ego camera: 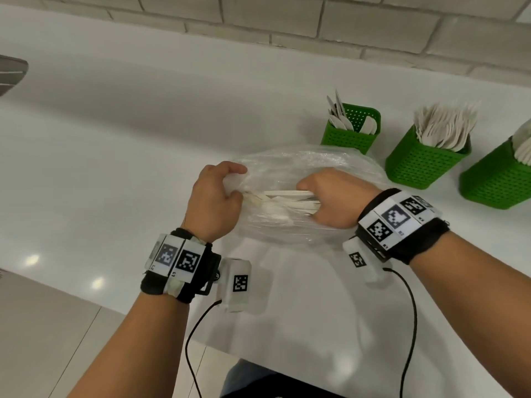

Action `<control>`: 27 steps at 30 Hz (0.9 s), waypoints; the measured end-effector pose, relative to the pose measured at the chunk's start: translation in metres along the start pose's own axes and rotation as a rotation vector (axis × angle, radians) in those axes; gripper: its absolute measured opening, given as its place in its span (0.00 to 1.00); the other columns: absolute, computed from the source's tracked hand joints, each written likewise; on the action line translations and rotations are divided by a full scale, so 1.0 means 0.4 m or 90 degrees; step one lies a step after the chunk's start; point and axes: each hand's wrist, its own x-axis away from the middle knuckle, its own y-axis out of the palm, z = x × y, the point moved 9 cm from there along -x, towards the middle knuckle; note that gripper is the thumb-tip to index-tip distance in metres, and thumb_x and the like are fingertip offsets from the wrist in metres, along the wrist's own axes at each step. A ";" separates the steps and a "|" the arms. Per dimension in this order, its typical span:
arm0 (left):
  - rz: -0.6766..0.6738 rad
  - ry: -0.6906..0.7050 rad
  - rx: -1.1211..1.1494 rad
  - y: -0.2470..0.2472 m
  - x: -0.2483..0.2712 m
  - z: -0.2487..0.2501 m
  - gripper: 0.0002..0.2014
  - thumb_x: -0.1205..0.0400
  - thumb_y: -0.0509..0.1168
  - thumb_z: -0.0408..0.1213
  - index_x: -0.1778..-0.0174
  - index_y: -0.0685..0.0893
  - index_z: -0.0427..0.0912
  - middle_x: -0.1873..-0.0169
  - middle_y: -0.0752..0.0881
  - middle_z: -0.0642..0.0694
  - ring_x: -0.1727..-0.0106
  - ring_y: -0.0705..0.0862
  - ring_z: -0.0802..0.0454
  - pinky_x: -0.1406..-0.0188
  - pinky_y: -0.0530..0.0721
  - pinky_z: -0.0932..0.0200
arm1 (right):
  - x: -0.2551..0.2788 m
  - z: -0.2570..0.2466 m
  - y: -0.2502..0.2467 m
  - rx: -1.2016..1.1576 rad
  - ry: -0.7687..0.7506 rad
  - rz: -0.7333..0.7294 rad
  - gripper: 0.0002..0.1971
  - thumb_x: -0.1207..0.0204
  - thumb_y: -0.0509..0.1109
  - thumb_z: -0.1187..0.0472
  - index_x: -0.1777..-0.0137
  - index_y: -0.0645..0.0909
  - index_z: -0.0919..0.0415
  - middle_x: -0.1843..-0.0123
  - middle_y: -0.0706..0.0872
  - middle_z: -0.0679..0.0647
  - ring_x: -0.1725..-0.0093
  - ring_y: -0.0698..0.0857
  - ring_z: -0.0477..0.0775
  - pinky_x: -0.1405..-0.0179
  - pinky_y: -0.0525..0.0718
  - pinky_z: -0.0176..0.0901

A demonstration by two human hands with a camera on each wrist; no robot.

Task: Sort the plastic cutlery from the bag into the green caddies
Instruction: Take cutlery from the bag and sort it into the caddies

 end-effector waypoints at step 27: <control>0.015 0.075 0.017 -0.030 0.031 0.033 0.24 0.30 0.59 0.18 0.46 0.84 0.48 0.42 0.84 0.50 0.37 0.80 0.55 0.38 0.76 0.69 | 0.034 -0.003 0.005 -0.001 0.081 0.007 0.04 0.23 0.69 0.56 0.50 0.80 0.53 0.56 0.84 0.50 0.56 0.83 0.54 0.61 0.78 0.44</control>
